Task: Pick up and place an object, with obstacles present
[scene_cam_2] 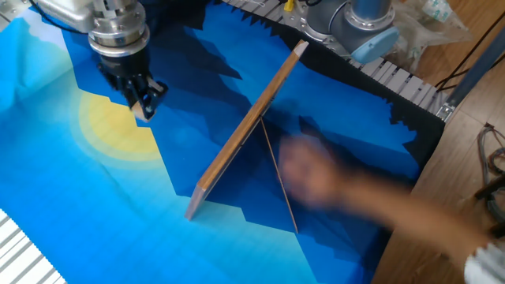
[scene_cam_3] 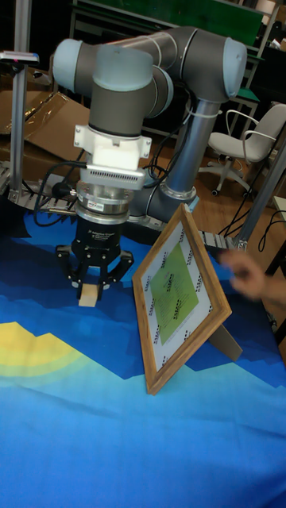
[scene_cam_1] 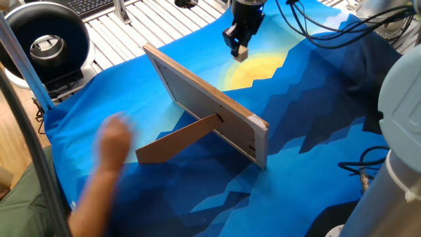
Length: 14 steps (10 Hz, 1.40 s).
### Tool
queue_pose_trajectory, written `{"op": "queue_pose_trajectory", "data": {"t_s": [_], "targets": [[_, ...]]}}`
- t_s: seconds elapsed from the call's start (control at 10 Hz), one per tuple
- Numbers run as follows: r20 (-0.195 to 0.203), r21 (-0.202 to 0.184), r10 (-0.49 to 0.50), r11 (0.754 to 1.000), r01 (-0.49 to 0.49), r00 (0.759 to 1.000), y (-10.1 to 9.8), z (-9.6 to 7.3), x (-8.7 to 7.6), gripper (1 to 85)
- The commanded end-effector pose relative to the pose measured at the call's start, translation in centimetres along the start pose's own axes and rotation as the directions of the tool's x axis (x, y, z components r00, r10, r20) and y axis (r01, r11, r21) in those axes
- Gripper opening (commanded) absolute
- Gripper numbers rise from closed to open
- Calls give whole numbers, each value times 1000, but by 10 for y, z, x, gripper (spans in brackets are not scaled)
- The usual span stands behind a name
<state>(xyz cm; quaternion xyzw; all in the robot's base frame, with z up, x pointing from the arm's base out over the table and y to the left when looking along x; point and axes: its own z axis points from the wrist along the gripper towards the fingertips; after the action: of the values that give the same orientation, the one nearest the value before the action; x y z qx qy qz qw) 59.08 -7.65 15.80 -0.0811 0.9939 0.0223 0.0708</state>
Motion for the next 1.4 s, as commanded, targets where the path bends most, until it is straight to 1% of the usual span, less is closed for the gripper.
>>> {"op": "queue_pose_trajectory", "data": {"t_s": [0.0,0.1,0.2,0.3,0.4,0.5,0.6,0.7,0.8,0.9,1.0,1.1,1.2,1.3], "targets": [[139,-17,-139,990,142,980,11,-7,-36,13],[92,-40,-133,990,137,987,15,-5,-23,13],[16,-26,-110,994,110,994,11,-11,-4,13],[-12,-15,-99,995,99,995,20,-43,10,13],[-39,-5,-87,996,87,995,28,-67,20,13],[-62,24,-87,996,88,994,31,-83,24,13],[-87,64,-75,995,80,993,37,-97,24,13],[-102,84,-50,995,59,994,49,-106,22,13],[-111,100,-22,994,34,994,65,-114,21,13],[-110,105,1,994,11,994,83,-118,17,13],[-100,116,17,993,-6,995,91,-117,11,13],[-65,88,-6,996,11,998,98,-115,1,13],[-42,76,-39,996,42,998,101,-114,-5,13],[-7,56,-67,996,67,998,106,-114,-14,13]]}}
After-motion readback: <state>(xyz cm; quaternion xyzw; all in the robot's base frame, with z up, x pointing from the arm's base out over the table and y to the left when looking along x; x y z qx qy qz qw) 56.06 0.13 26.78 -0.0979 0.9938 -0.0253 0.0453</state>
